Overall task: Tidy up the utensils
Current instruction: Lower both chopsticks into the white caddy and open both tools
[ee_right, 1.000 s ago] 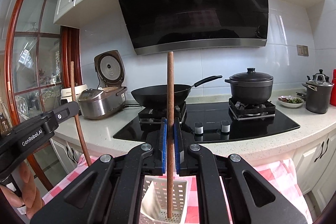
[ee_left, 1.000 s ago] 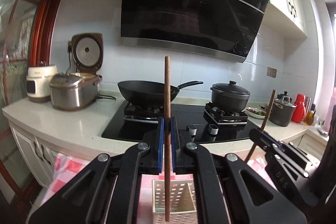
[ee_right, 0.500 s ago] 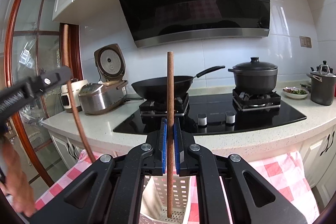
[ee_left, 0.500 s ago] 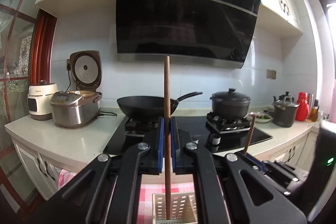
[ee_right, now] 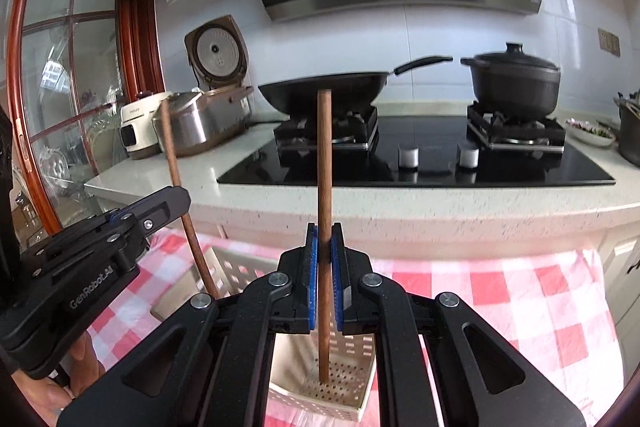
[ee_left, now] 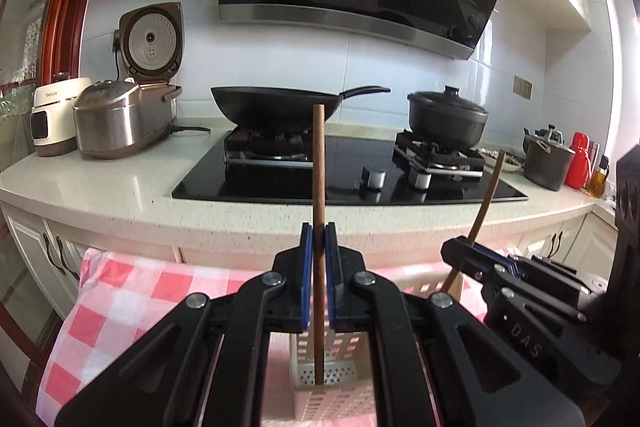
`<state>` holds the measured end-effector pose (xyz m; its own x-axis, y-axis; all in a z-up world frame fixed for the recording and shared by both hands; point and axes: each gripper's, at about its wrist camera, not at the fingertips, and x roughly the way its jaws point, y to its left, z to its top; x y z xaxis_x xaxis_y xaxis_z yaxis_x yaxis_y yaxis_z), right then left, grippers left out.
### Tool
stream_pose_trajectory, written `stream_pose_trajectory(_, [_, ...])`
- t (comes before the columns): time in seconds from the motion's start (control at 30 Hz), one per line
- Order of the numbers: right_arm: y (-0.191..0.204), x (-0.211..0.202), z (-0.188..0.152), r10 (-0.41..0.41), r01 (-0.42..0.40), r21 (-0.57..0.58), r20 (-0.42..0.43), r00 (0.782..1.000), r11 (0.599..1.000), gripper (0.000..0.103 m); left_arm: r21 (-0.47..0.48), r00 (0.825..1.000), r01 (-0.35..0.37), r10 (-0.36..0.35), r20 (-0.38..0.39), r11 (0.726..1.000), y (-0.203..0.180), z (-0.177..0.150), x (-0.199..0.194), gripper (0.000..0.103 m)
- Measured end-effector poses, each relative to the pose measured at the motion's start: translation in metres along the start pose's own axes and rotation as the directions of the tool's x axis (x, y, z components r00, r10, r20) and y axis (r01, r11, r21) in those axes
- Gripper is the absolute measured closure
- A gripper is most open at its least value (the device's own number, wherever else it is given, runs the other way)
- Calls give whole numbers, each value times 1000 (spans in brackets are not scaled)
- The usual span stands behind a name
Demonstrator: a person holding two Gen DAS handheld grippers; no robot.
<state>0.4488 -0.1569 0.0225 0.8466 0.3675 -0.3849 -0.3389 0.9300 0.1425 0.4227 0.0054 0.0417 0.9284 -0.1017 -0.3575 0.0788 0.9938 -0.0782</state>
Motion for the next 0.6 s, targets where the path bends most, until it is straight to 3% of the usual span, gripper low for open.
stream_pose_trajectory(0.07, [1,-1,-1,7,-7,-2,-12,1000,1000,90,-7,1000,1,-1,-3,1000,4,-5,-2,95])
stream_pose_trajectory(0.1, [1,-1,-2,11,-11,-4,-22,1000,1000,83,-10,1000,2,-2,-8,1000,6,-7,-3,92])
stream_pose_trajectory(0.13, [2,-4,-2,8,-8,-6,-21,1000,1000,65,-13,1000,1,-1,-13,1000,10,-9,-5,81])
stream_pose_trajectory(0.2, [2,-10,-1,-1,1,0,-3,1000,1000,56,-17,1000,-10,10,-2,1000,15,-11,-11,72])
stream_pose_trajectory(0.33, [2,-24,4,-42,42,-11,17,999,999,56,9,1000,-27,27,7,1000,18,-6,-26,67])
stream_pose_trajectory(0.47, [-8,-46,0,-64,64,8,23,998,998,56,24,997,-63,61,55,998,24,-4,-57,45])
stream_pose_trajectory(0.6, [-21,-62,-24,-84,85,48,-18,996,995,55,-36,997,-70,72,39,997,39,-20,-85,37])
